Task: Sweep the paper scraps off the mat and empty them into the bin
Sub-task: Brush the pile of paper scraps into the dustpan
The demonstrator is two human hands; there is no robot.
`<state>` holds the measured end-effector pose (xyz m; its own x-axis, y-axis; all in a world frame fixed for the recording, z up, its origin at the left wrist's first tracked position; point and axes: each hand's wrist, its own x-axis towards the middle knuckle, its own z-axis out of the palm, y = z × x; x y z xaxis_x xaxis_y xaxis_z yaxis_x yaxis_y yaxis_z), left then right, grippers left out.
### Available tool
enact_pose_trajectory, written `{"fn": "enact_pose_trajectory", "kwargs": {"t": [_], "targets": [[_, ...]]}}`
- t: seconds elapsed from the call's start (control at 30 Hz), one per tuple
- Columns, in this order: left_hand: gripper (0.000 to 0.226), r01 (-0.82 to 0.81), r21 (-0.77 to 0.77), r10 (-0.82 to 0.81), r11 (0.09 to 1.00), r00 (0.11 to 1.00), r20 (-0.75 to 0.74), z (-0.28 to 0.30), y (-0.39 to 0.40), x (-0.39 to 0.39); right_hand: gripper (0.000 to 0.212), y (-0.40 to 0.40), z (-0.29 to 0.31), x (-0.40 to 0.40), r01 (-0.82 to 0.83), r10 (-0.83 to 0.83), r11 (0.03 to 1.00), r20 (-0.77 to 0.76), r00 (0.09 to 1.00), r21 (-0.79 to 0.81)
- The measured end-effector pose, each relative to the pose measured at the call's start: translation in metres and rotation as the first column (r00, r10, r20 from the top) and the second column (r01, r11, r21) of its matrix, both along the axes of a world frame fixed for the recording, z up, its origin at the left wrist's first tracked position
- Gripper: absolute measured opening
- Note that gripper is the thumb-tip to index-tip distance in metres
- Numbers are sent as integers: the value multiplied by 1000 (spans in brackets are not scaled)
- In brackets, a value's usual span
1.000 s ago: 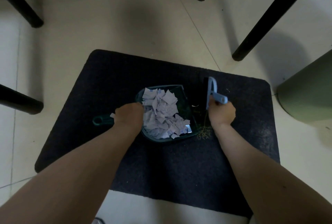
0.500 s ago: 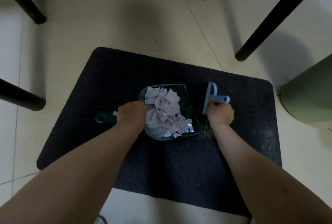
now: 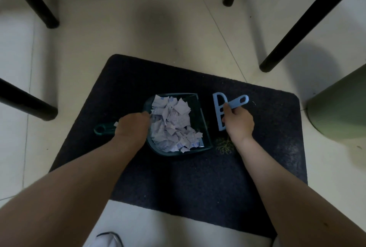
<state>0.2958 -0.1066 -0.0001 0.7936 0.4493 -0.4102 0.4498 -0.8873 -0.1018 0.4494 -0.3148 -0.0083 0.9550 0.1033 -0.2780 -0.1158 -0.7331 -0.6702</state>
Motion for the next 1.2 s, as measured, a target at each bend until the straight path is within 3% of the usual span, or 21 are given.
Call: {"fn": "enact_pose_trajectory", "kwargs": {"t": [0.23,0.53,0.8,0.93,1.03,1.2], "targets": [[27,-58,75,58,996,998,5,15,62,-72,49,43,2,-26,-191,208,957,58,976,-218],[28,-142,79,143,987,990,-6,0,79,-127,43,77,-15,-44,-222,273,914,111,956,-340],[26,-139,69,142,988,989,-41,-20,75,-113,43,111,-24,-48,-268,338,911,194,921,-313],[26,-156,75,159,985,986,-43,-18,73,-106,37,123,-29,-60,-381,446,861,138,884,-338],[27,-170,75,173,983,984,-45,-17,71,-102,44,123,-33,-62,-448,486,850,84,870,-277],[30,-187,55,190,981,980,-53,-17,72,-101,44,115,-20,-41,-289,298,954,132,945,-82]]}}
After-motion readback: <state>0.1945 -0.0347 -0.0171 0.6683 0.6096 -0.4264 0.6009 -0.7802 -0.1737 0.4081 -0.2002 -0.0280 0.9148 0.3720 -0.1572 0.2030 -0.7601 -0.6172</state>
